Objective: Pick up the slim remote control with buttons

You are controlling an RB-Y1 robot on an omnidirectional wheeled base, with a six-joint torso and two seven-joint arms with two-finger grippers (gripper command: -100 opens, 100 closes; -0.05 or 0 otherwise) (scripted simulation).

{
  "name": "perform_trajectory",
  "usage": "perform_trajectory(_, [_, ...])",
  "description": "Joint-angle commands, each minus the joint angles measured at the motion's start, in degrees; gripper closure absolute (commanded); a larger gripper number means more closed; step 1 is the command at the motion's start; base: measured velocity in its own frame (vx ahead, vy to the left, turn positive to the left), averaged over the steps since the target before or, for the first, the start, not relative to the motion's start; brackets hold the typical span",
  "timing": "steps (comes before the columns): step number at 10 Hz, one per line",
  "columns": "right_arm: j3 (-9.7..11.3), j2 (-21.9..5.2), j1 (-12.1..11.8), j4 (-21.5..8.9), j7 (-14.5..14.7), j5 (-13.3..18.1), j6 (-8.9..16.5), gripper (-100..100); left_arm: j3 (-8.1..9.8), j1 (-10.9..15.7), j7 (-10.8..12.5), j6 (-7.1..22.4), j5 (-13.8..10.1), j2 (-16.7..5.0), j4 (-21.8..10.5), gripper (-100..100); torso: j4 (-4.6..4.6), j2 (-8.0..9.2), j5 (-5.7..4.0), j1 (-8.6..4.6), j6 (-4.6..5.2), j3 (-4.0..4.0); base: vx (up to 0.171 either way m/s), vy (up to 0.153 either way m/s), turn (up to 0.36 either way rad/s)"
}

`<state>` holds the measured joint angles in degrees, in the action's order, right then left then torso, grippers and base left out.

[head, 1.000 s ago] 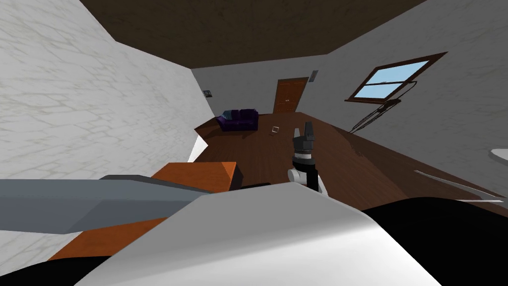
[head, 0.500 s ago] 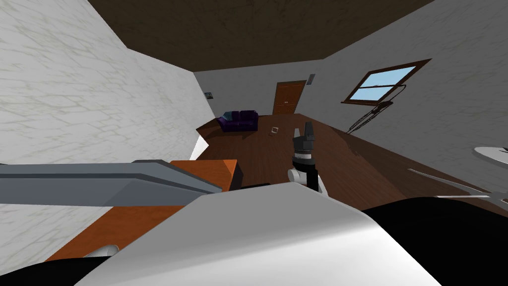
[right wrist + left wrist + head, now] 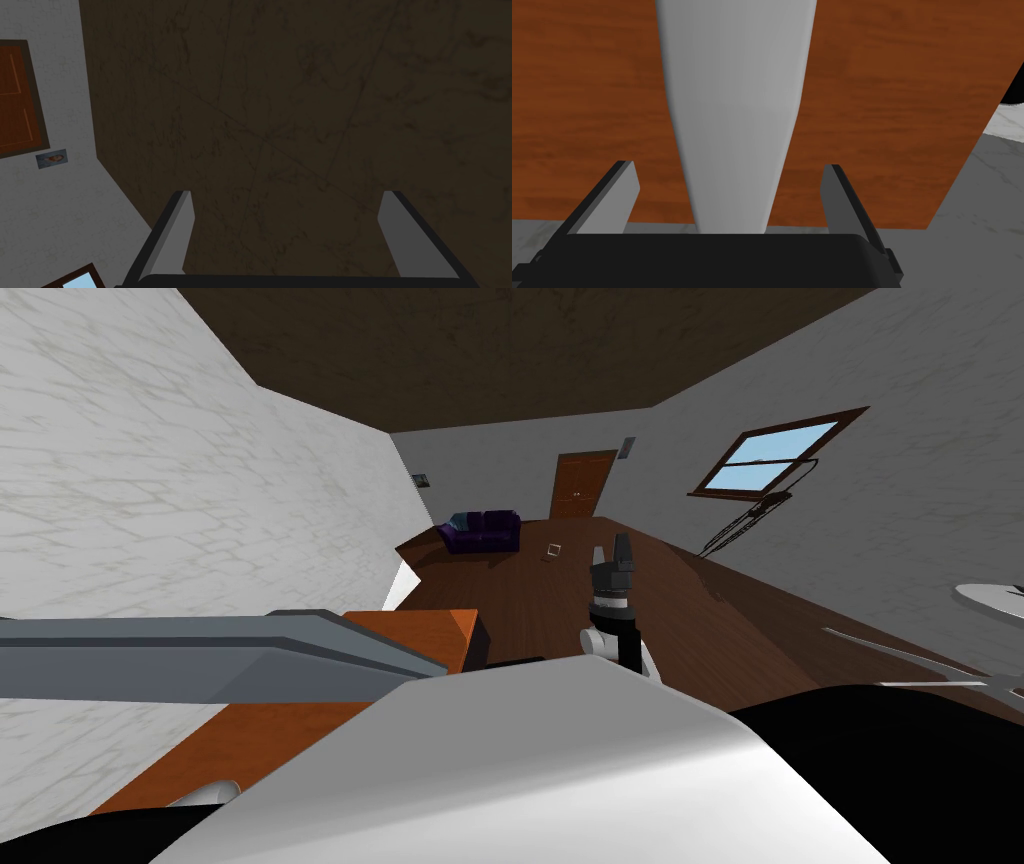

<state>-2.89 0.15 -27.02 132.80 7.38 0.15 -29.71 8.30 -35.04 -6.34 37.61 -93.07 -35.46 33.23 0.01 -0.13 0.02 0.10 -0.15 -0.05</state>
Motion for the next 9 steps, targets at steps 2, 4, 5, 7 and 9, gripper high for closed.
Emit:
perform_trajectory(2, [0.0,0.0,0.0,0.0,0.0,0.0,0.0,0,0.00,0.0,0.0,0.0,0.0,0.0,0.0,-100,0.00,0.00,0.00,0.00,0.00,0.00,0.000,0.000,0.000])
perform_trajectory(4, [0.0,0.0,0.0,0.0,0.0,0.0,0.0,0,0.00,0.0,0.0,0.0,0.0,0.0,0.0,-100,0.00,0.00,0.00,0.00,0.00,0.00,0.000,0.000,0.000])
perform_trajectory(5, [0.0,0.0,0.0,0.0,0.0,0.0,0.0,0,0.11,1.4,0.4,-1.1,1.8,1.4,-0.6,-100,0.00,0.00,0.00,0.00,0.00,0.00,0.000,0.000,0.000])
perform_trajectory(7, [0.0,0.0,0.0,0.0,0.0,0.0,0.0,0,0.22,2.8,0.8,-2.3,3.6,2.8,-1.2,-100,0.00,0.01,0.01,-0.01,-0.01,0.00,0.000,0.000,0.000])
perform_trajectory(9, [0.0,0.0,0.0,0.0,0.0,0.0,0.0,0,0.13,2.8,1.2,-2.4,4.1,2.9,-0.9,-100,0.00,0.00,0.01,0.00,0.00,0.00,0.000,0.000,0.000])
